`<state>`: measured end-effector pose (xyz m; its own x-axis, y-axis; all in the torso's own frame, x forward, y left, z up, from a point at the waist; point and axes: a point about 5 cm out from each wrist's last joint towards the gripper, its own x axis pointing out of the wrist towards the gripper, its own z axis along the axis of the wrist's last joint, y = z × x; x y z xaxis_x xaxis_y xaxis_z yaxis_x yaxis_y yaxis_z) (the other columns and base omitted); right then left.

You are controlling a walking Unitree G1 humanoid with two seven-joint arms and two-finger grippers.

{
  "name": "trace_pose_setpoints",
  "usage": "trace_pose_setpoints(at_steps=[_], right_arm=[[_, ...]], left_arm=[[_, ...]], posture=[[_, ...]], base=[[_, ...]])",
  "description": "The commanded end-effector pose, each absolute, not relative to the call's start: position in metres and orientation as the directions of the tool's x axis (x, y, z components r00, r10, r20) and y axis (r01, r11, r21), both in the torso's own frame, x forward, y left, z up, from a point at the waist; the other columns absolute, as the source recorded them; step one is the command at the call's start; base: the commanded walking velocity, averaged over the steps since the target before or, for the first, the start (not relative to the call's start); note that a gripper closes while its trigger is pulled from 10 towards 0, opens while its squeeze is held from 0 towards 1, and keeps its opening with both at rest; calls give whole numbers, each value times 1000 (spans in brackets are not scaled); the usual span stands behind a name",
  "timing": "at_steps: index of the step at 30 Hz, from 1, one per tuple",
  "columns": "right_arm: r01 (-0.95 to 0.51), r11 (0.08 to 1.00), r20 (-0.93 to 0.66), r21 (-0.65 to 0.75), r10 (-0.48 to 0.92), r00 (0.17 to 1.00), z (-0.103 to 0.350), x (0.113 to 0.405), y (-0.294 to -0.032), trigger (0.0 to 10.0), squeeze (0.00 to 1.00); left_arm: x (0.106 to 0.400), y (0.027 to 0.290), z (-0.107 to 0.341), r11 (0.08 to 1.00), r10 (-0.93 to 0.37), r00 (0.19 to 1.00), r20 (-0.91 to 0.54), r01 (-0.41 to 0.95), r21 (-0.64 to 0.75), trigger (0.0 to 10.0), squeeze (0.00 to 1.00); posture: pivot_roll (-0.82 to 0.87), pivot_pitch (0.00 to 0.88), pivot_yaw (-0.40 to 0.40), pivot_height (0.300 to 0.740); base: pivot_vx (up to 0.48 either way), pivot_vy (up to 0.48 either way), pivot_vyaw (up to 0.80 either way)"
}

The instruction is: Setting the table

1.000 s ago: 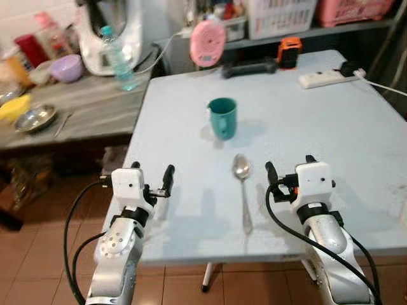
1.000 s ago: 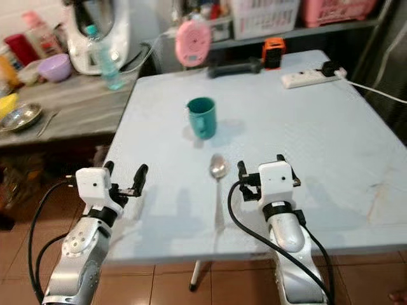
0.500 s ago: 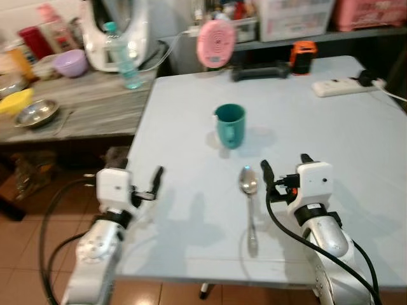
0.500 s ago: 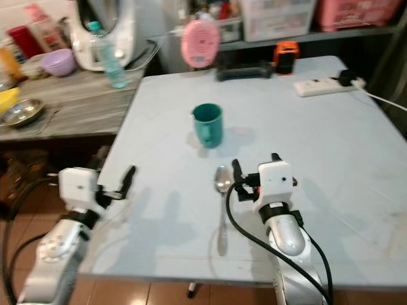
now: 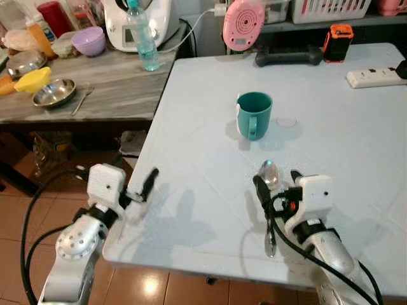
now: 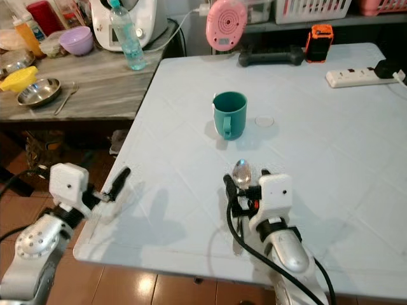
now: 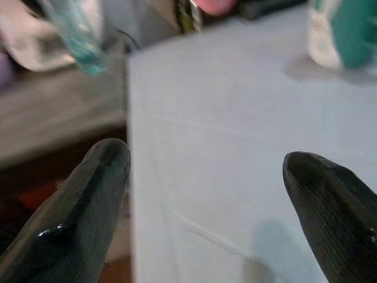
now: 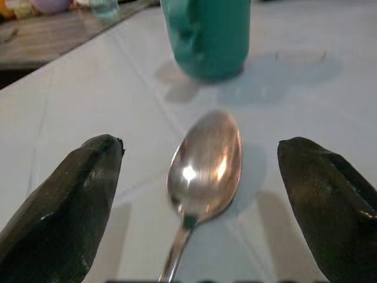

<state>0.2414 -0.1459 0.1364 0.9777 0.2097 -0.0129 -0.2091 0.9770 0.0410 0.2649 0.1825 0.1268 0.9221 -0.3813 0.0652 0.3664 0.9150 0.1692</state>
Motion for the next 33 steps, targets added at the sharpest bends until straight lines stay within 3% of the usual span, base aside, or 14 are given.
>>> trace_pose_setpoints(at_steps=[1, 10, 23, 28, 33], right_arm=[[-246, 967, -28, 70, 248, 968, 138, 235, -139, 10000, 0], [-223, 943, -206, 246, 276, 939, 131, 216, -136, 10000, 0], [-190, 975, -384, 116, 220, 897, 146, 206, -137, 10000, 0], [-165, 985, -521, 56, 170, 836, 132, 199, -144, 10000, 0], [-92, 990, -581, 109, 138, 802, 129, 203, -145, 10000, 0]], left_arm=[[259, 185, 126, 895, -423, 905, 35, 412, 175, 10000, 0], [252, 179, 122, 846, -510, 860, -28, 507, 164, 10000, 0], [256, 172, 120, 824, -550, 833, -55, 552, 126, 10000, 0], [254, 166, 119, 815, -567, 822, -59, 570, 108, 10000, 0], [254, 164, 116, 814, -569, 819, -74, 574, 88, 10000, 0]], posture=[[-278, 223, 187, 740], [-291, 257, 235, 740], [-313, 270, 254, 740], [-317, 269, 252, 740], [-320, 269, 246, 740]], base=[[0, 0, 0], [0, 0, 0], [0, 0, 0], [0, 0, 0], [0, 0, 0]])
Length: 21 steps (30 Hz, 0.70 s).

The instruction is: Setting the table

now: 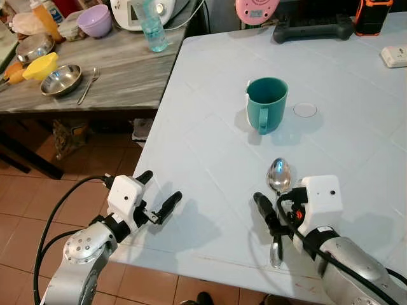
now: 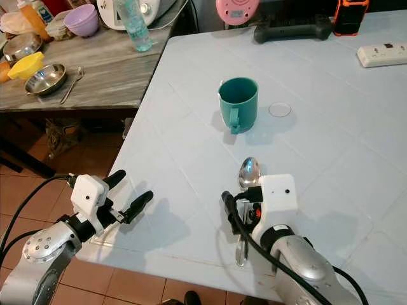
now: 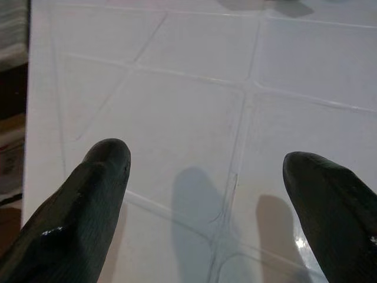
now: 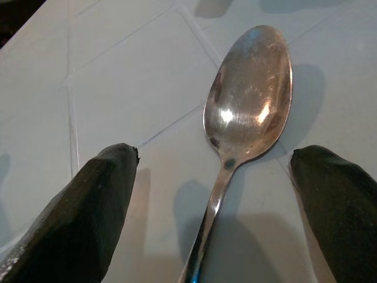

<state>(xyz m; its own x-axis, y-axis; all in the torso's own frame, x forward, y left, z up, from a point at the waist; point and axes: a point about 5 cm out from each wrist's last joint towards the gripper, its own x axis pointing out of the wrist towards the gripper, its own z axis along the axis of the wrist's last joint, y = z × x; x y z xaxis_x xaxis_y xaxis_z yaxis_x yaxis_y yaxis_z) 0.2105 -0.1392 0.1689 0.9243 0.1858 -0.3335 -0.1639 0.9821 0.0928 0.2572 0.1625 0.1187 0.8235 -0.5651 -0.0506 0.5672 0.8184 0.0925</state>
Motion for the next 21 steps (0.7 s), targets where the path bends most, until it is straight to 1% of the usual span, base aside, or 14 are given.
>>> trace_pose_setpoints(at_steps=[1, 2, 4, 5, 11, 13, 14, 15, 16, 17, 20, 21], right_arm=[[-92, 990, -581, 109, 138, 802, 129, 203, -145, 10000, 0], [-79, 992, -582, 99, 122, 804, 132, 207, -146, 4118, 0], [-64, 994, -581, 92, 106, 807, 133, 210, -148, 4118, 0], [-57, 995, -581, 87, 97, 808, 135, 212, -149, 0, 0], [25, 995, -614, 100, 42, 788, 139, 220, -152, 0, 0], [6, 998, -624, 68, 38, 780, 140, 222, -152, 0, 0], [-7, 998, -633, 58, 42, 773, 140, 222, -152, 745, 0], [-37, 998, -652, 44, 56, 756, 137, 222, -152, 1922, 0], [-67, 997, -665, 41, 77, 743, 135, 222, -150, 4235, 0], [-99, 995, -675, 33, 95, 732, 133, 222, -149, 10000, 0], [-220, 971, -663, -93, 104, 741, 133, 224, -148, 10000, 0], [-241, 963, -658, -116, 107, 745, 132, 225, -147, 10000, 0]], left_arm=[[254, 164, 116, 814, -569, 819, -74, 574, 88, 10000, 0], [254, 163, 115, 814, -571, 818, -77, 576, 83, 10000, 0], [254, 163, 115, 814, -571, 817, -77, 576, 79, 10000, 0], [254, 161, 114, 813, -572, 817, -77, 577, 76, 10000, 0], [256, 155, 111, 804, -587, 805, -89, 592, 52, 10000, 0], [256, 154, 111, 802, -590, 802, -92, 595, 45, 10000, 0], [257, 154, 111, 802, -591, 801, -93, 596, 43, 10000, 0], [258, 153, 110, 802, -591, 801, -96, 597, 37, 10000, 0], [258, 152, 110, 803, -590, 801, -100, 595, 31, 10000, 0], [258, 152, 109, 803, -589, 801, -105, 595, 26, 10000, 0], [258, 150, 108, 805, -588, 802, -107, 593, 22, 10000, 0], [258, 150, 108, 805, -588, 802, -107, 593, 22, 10000, 0]], posture=[[-320, 269, 246, 740], [-323, 269, 245, 740], [-325, 269, 244, 740], [-331, 267, 242, 740], [-342, 262, 238, 740], [-344, 263, 235, 740], [-344, 263, 233, 740], [-347, 263, 231, 740], [-347, 263, 230, 740], [-347, 263, 230, 740], [-350, 262, 224, 740], [-350, 262, 224, 740]], base=[[0, 0, 0], [0, 0, 0], [0, 0, 0], [0, 0, 0], [0, 0, 0], [0, 0, 0], [0, 0, 0], [0, 0, 0], [0, 0, 0], [0, 0, 0], [0, 0, 0], [0, 0, 0]])
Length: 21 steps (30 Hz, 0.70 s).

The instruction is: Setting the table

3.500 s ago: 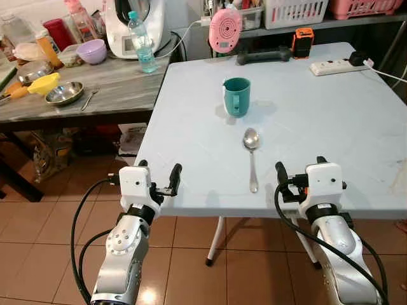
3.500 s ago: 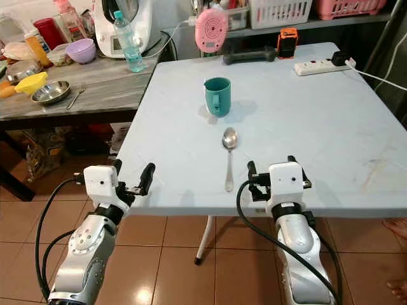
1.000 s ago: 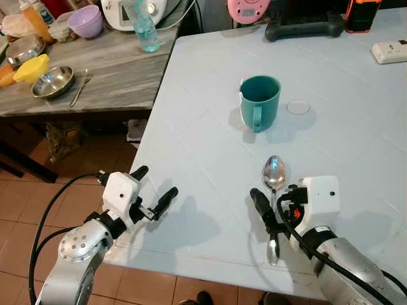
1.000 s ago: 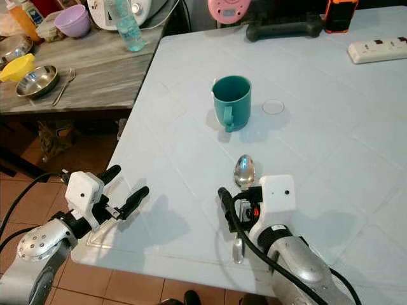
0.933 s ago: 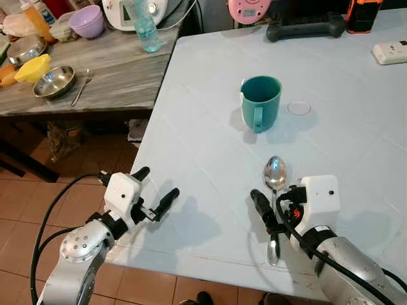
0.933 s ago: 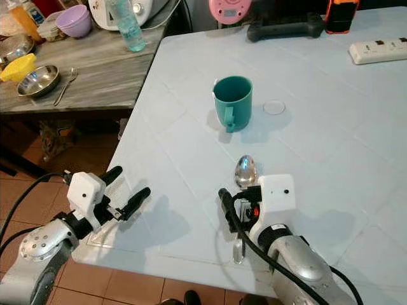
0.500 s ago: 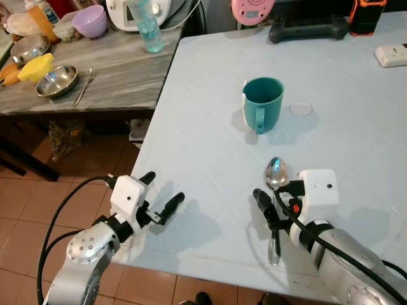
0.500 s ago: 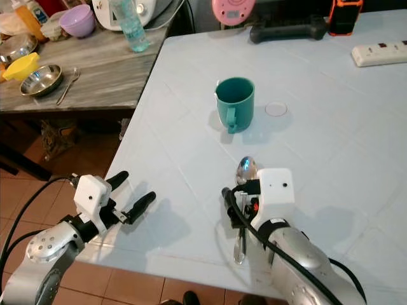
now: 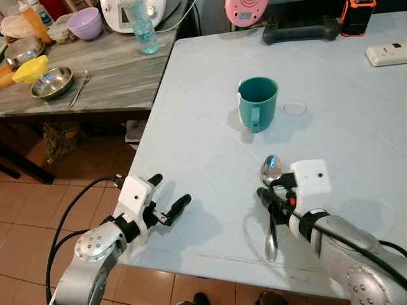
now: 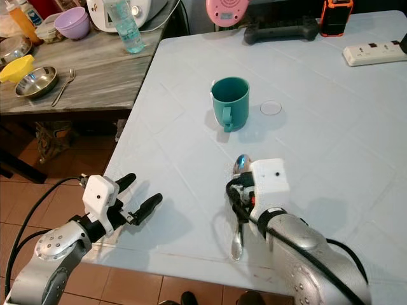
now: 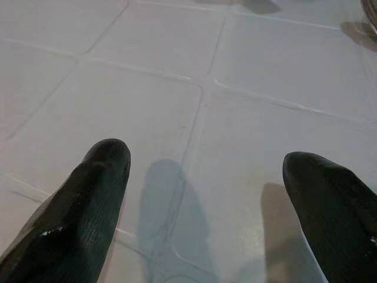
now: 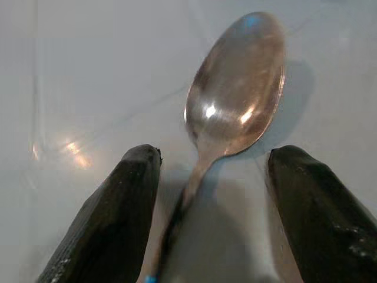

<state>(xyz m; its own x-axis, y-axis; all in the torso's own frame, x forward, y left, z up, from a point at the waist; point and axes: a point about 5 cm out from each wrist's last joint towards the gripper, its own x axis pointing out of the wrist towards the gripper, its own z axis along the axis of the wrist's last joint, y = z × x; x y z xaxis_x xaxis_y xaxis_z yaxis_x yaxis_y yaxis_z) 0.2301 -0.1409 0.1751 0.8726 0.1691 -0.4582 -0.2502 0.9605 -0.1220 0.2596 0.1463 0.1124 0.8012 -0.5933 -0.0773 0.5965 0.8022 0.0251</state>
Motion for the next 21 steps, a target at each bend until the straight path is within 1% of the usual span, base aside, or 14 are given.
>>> trace_pose_setpoints(at_steps=[1, 4, 7, 11, 12, 13, 14, 15, 16, 17, 21], right_arm=[[-245, 962, -650, -124, 108, 752, 132, 226, -146, 10000, 0], [-243, 962, -653, -128, 103, 750, 128, 227, -145, 10000, 0], [-260, 960, -678, -104, 123, 725, 121, 221, -140, 10000, 0], [-272, 957, -687, -100, 131, 714, 117, 216, -140, 10000, 0], [-275, 957, -689, -97, 135, 712, 116, 214, -140, 8431, 0], [-279, 956, -691, -91, 141, 709, 115, 211, -139, 4078, 0], [-279, 956, -691, -91, 141, 709, 115, 211, -139, 4078, 0], [-279, 957, -694, -84, 144, 706, 113, 208, -140, 3176, 0], [-279, 957, -694, -84, 145, 705, 113, 207, -140, 784, 0], [-278, 957, -697, -83, 143, 702, 111, 205, -141, 0, 0], [-269, 960, -708, -82, 134, 693, 106, 200, -144, 0, 0]], left_arm=[[258, 149, 107, 805, -587, 802, -106, 592, 20, 10000, 0], [257, 148, 106, 810, -582, 806, -110, 586, 11, 10000, 0], [256, 147, 105, 812, -580, 806, -115, 584, 1, 10000, 0], [254, 146, 103, 810, -582, 804, -122, 586, -5, 10000, 0], [254, 145, 102, 809, -585, 802, -125, 588, -7, 10000, 0], [254, 145, 102, 805, -589, 798, -129, 593, -9, 10000, 0], [254, 145, 102, 805, -589, 798, -129, 593, -9, 10000, 0], [255, 144, 102, 802, -593, 795, -131, 597, -8, 10000, 0], [255, 144, 102, 801, -594, 794, -132, 598, -8, 10000, 0], [256, 144, 102, 801, -595, 793, -131, 599, -8, 10000, 0], [258, 142, 103, 798, -599, 790, -128, 603, -12, 10000, 0]], posture=[[-350, 261, 222, 740], [-347, 259, 219, 740], [-349, 257, 221, 740], [-353, 257, 225, 740], [-354, 258, 228, 740], [-358, 259, 235, 740], [-358, 259, 235, 740], [-358, 259, 235, 740], [-358, 259, 235, 740], [-360, 259, 240, 740], [-365, 260, 248, 740]], base=[[0, 0, 0], [0, 0, 0], [0, 0, 0], [0, 0, 0], [0, 0, 0], [0, 0, 0], [0, 0, 0], [0, 0, 0], [0, 0, 0], [0, 0, 0], [0, 0, 0]])
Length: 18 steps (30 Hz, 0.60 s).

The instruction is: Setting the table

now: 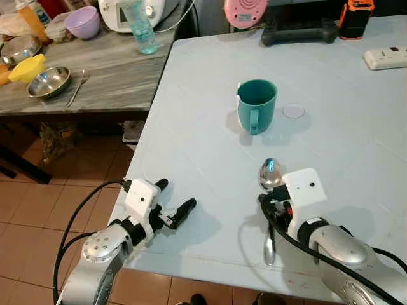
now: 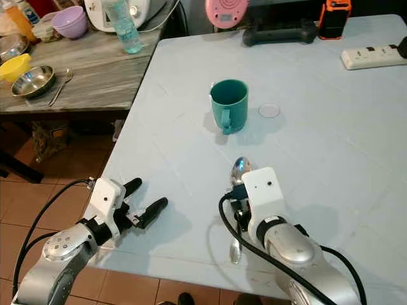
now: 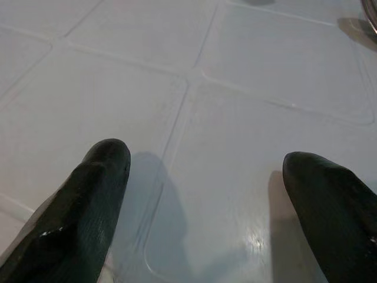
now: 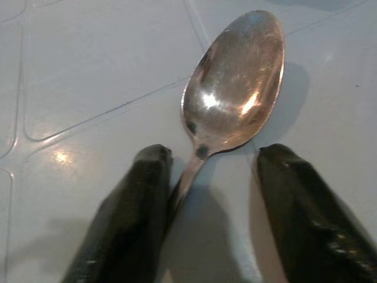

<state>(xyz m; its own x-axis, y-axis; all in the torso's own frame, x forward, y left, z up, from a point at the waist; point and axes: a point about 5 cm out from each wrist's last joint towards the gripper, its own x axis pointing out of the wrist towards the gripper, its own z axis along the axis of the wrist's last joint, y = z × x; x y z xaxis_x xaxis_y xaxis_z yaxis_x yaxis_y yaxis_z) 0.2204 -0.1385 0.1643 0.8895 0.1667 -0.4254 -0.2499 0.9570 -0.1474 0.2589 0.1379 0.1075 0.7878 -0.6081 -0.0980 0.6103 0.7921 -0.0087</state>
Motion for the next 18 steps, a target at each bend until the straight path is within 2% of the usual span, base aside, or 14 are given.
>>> trace_pose_setpoints(at_steps=[1, 18], right_arm=[[-269, 960, -708, -82, 134, 693, 106, 200, -144, 0, 0], [-254, 964, -705, -78, 127, 698, 98, 200, -150, 0, 0]], left_arm=[[258, 142, 103, 798, -599, 790, -128, 603, -12, 10000, 0], [258, 138, 101, 793, -607, 784, -130, 609, -23, 10000, 0]], posture=[[-365, 260, 248, 740], [-373, 256, 253, 740]], base=[[0, 0, 0], [0, 0, 0]])
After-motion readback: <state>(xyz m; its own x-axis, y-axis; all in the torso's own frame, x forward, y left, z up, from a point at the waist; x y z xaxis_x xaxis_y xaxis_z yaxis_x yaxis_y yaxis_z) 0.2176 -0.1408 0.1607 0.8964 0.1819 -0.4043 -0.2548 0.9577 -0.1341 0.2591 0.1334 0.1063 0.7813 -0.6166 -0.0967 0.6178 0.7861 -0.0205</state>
